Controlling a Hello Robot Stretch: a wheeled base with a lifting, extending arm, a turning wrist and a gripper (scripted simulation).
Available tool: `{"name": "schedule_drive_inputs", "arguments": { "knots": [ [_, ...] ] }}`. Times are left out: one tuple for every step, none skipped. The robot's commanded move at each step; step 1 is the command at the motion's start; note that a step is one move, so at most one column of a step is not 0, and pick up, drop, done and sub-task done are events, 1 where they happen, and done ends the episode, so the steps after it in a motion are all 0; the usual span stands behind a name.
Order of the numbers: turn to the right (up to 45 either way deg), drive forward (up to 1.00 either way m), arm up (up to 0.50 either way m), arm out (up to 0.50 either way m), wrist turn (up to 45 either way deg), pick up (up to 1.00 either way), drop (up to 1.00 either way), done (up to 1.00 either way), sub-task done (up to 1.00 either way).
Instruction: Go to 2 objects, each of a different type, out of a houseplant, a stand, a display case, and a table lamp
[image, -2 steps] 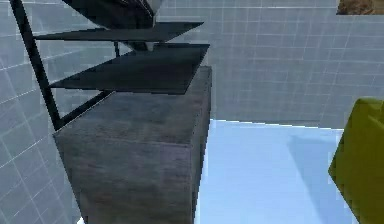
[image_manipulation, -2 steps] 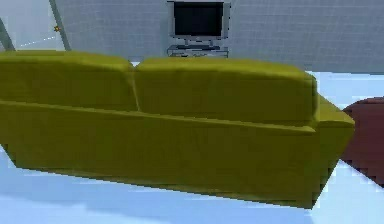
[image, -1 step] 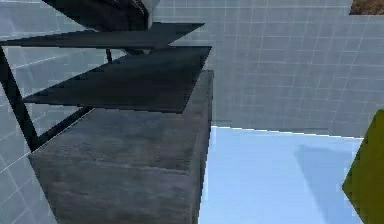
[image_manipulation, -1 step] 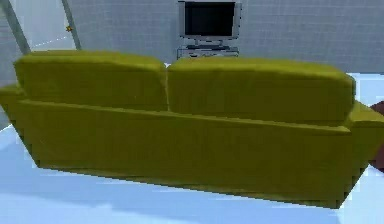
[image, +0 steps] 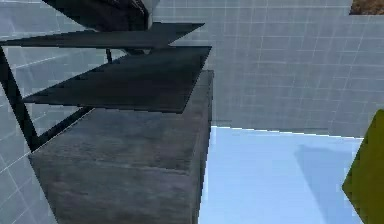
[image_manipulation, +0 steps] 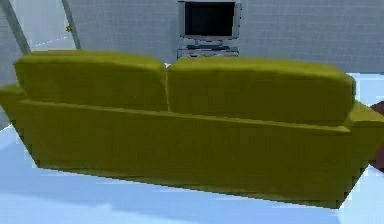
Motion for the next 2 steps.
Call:
{"name": "schedule_drive_inputs", "arguments": {
  "knots": [
    [45.0,0.0,0.0,0.0,0.0,0.0,0.0,0.0,0.0],
    [45.0,0.0,0.0,0.0,0.0,0.0,0.0,0.0,0.0]
  ]
}}
